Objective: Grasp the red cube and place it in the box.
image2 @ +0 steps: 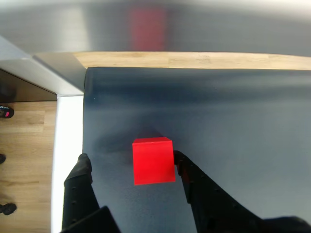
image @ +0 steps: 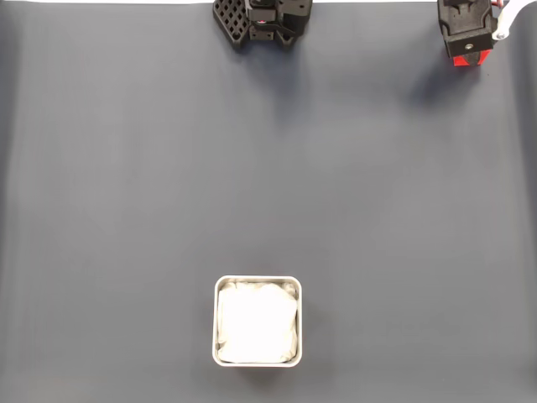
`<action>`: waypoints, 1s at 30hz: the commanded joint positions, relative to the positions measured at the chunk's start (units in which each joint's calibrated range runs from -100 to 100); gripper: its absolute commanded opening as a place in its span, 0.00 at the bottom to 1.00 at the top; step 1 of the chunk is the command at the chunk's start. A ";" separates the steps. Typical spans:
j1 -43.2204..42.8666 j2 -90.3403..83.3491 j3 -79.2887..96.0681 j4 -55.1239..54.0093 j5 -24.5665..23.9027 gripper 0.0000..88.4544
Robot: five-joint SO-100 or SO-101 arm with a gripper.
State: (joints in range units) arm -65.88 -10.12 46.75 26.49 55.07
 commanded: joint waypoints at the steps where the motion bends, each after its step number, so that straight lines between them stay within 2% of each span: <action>1: -0.18 0.33 -0.39 -1.66 -0.44 0.44; 17: -0.03 0.76 -0.39 -2.39 -0.59 0.42; 30: 0.04 0.85 -0.30 -2.07 -0.34 0.25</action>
State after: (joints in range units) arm -65.88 -9.08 46.75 25.06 54.82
